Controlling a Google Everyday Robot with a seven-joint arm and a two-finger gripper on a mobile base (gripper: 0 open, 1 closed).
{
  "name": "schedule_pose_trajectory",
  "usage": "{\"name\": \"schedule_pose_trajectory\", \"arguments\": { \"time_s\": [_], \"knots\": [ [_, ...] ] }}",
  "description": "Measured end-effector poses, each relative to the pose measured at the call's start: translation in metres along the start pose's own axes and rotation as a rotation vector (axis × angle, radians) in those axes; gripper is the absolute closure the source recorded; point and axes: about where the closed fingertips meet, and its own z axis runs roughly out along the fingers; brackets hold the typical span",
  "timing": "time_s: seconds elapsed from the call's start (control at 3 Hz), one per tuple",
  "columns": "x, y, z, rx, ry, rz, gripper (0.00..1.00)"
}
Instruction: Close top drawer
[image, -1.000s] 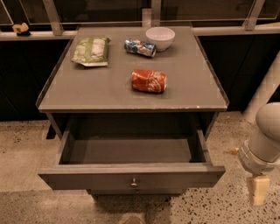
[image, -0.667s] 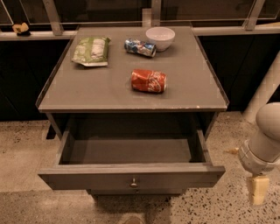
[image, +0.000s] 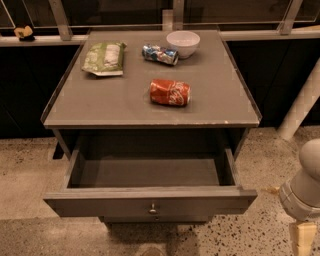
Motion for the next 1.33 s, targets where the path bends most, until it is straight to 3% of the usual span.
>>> {"name": "schedule_pose_trajectory", "arguments": {
  "time_s": [0.33, 0.67, 1.0, 1.33],
  "knots": [
    [-0.001, 0.018, 0.016, -0.058, 0.03, -0.054, 0.0],
    [-0.005, 0.016, 0.02, -0.082, 0.046, -0.176, 0.0],
    [-0.007, 0.006, 0.015, -0.098, 0.06, -0.348, 0.0],
    [-0.007, 0.006, 0.015, -0.098, 0.06, -0.348, 0.0]
  ]
}}
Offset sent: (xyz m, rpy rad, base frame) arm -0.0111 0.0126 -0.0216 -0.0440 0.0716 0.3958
